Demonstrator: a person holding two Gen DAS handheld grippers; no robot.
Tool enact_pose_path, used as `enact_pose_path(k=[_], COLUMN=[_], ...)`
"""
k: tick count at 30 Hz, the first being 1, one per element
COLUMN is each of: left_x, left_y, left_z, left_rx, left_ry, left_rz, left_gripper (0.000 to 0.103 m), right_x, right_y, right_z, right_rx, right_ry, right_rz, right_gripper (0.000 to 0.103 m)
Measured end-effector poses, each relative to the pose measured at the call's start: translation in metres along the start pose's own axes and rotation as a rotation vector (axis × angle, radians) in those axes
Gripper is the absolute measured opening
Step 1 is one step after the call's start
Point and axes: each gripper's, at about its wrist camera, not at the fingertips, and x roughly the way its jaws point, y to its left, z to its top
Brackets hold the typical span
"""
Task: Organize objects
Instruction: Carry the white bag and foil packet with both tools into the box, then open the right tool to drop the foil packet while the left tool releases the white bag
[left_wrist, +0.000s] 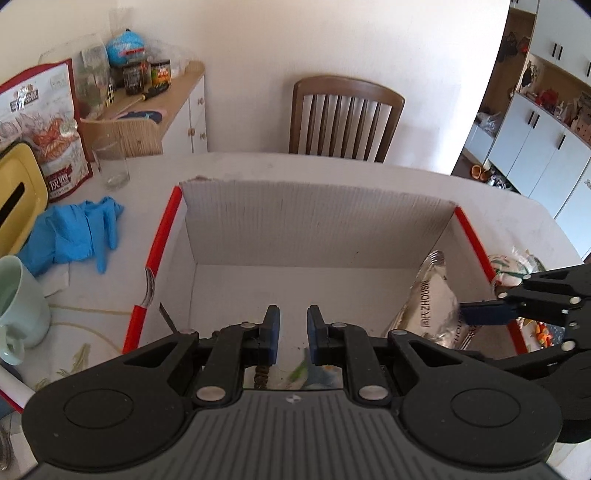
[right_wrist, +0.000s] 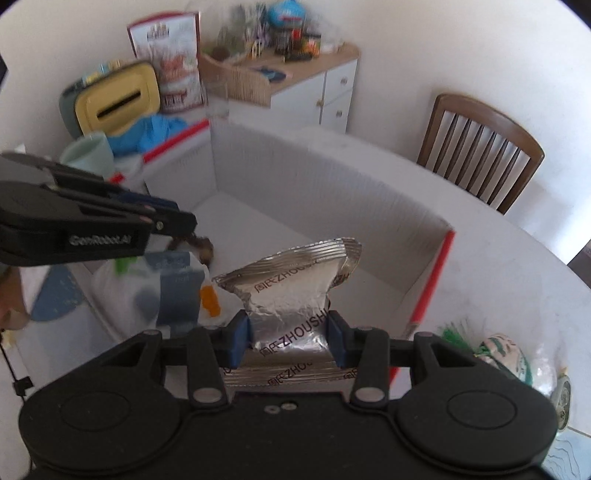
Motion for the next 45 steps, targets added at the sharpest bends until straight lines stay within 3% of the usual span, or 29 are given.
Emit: enact_pose_path(k=[4,13,15,18,27,30,34,45], left_x=[0.011,0.021,0.02,0.017,-0.003,-0.012,-0.027,-0.064], left_y=[0.002,0.0,-0.002,-0.004,-0.014,-0.017,-0.023,-0.049], left_z=[-0.003,-0.01,-0.01,-0.008,-0.006,-0.004,-0.003,-0.003], left_rx=[-0.013,-0.022,-0.015,-0.005,0.013,0.012,0.009,0.03], left_ry=[0.035,0.08,0.082,0.078,0.046,0.028,-0.008,-0.05], left_rz=[-0.003,0.018,0.023,0.03,0.036,0.031,0.027,-0.001], left_gripper=[0.015,0.015,0.016,0.017,0.023,0.032,0.054,0.06], right_x=[0.017,0.025,0.024,0.017,-0.017,-0.031,-0.051,-0.114], right_y=[0.001,0.003,0.002,0.001,-0.004,-0.01,-0.017,-0.052], right_z=[0.001,0.001,0.0,0.001,-0.002,-0.005,-0.009,-0.04], right_rx=[0.014,0.0,-0.003,-0.002,-0.014,0.006,0.027,0.108], right_ry=[0.054,0.067,0.066,0.044,-0.031,-0.058,-0.096,-0.189], right_rz=[-0.001,-0.004,-0.004,0.004,0.006,0.011,0.016,0.013], right_gripper=[0.044,0.049,0.055,0.059,0.062,0.062,0.063,0.069])
